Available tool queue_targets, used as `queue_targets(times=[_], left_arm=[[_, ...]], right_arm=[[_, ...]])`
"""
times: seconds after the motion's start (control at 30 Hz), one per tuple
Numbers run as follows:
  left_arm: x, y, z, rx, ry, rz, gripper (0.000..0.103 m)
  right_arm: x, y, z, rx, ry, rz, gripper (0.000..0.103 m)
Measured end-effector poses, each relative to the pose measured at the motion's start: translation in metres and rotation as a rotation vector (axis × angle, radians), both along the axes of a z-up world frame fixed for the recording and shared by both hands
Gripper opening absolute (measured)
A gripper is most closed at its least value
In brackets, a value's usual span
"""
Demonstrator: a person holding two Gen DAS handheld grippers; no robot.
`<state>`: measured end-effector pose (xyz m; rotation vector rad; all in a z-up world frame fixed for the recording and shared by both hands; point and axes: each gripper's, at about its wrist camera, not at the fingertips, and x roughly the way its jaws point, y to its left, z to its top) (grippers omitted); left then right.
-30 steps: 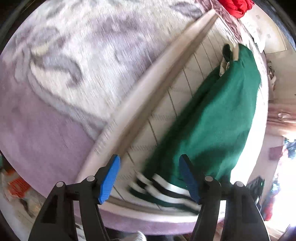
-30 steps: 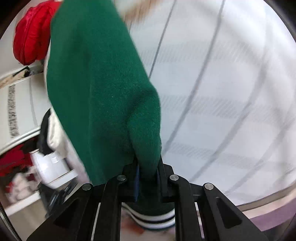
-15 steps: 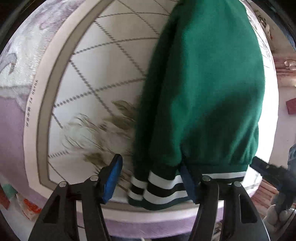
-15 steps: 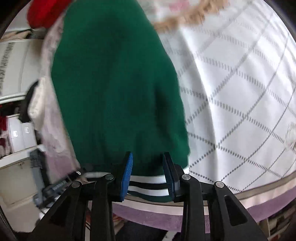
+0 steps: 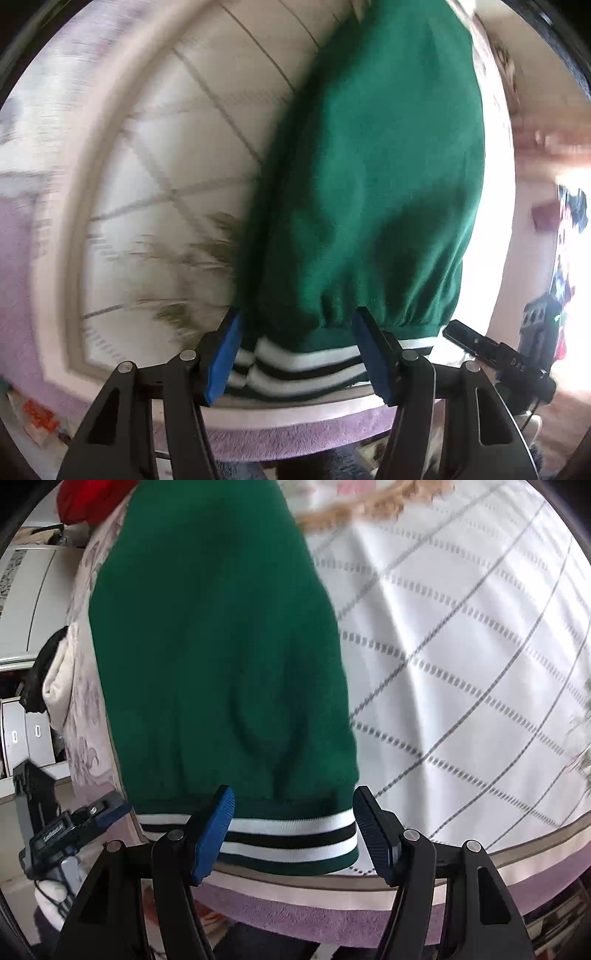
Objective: Fold large clothes
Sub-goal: 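Grasp the striped hem with both grippers side by side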
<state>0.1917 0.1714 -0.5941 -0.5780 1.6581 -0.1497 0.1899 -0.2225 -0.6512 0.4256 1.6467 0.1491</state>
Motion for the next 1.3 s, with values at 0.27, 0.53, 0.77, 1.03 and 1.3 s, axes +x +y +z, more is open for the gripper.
queue_targets(times=[0.27, 0.53, 0.77, 1.03, 1.3], left_arm=[[0.0, 0.003, 0.056, 0.111, -0.181, 0.066, 0.017], [0.003, 0.021, 0.026, 0.086, -0.09, 0.03, 0.026], [0.01, 0.05, 0.003, -0.038, -0.081, 0.113, 0.049], [0.019, 0.015, -0.011, -0.065, -0.141, 0.085, 0.077], [0.022, -0.006, 0.0, 0.009, -0.207, 0.08, 0.018]], right_arm=[[-0.035, 0.008, -0.039, -0.009, 0.019, 0.068, 0.071], [-0.03, 0.026, -0.037, -0.006, 0.01, 0.122, 0.077], [-0.034, -0.02, -0.055, 0.231, -0.037, -0.031, 0.084], [-0.026, -0.039, -0.089, 0.559, 0.035, -0.137, 0.082], [-0.037, -0.026, -0.111, 0.566, 0.09, -0.212, 0.036]])
